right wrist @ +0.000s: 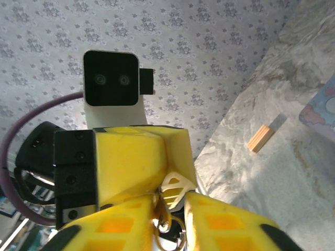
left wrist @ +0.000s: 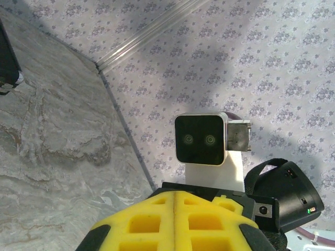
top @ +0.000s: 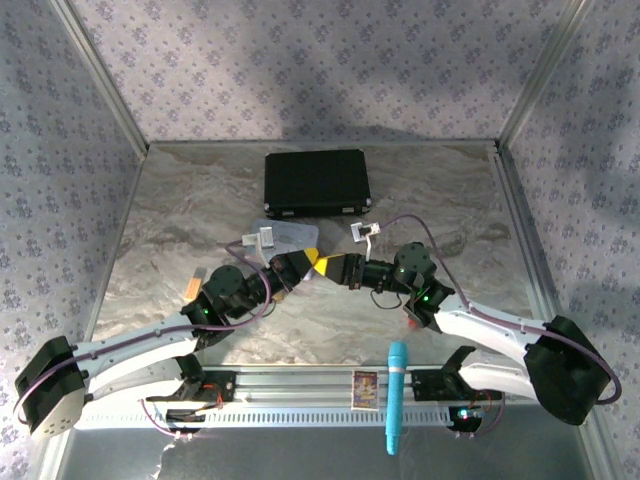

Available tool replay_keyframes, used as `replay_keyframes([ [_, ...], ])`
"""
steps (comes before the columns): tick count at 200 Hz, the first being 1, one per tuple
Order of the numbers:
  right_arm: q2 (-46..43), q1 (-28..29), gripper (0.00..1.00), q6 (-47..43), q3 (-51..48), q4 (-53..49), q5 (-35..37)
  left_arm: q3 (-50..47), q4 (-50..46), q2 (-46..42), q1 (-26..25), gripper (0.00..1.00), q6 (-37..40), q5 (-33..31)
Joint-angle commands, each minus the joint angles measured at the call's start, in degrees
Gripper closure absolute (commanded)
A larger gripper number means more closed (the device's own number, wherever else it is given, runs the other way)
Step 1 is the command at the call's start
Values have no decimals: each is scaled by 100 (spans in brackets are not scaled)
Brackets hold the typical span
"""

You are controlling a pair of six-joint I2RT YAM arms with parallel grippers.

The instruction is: Unlock the padlock with the key

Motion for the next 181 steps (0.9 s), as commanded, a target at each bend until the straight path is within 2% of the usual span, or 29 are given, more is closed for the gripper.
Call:
replay_keyframes([
  [1,-105,26,86,-14,37,218,-21,-7,324,-32,2,100,-60,34],
  [47,-9,28,100,-14,98,217,-137,-43,279,61,-2,100,-119,-20],
  [71,-39,3,100,-22,46,154,-86,-82,176,-6,2,100,-175,-129],
  [77,-60,-4,100,-40,38,84,-87,-76,56,-39,7,92,-195,-197],
  [82,-84,-17,100,-68,37,6,-83,-61,-96,-95,6,79,-216,-267],
  [91,-134,-33,100,-126,33,-165,-79,-61,-374,-238,3,45,-258,-504],
  [98,-177,-43,100,-184,10,-324,-66,-78,-565,-365,11,25,-249,-694],
  [106,-224,-58,100,-241,0,-514,-57,-87,-877,-563,26,14,-217,-870],
  [119,-301,-79,100,-340,-36,-797,-26,43,-1827,-944,107,5,-164,-1187],
  [143,-408,-56,100,-674,11,-1564,81,149,-3315,-1495,326,5,-187,-1478],
  [157,-421,-13,100,-916,103,-2082,140,331,-4271,-1516,607,12,-136,-1244],
  [181,-407,-2,100,-1063,84,-2402,219,345,-5032,-1212,833,20,51,-774],
])
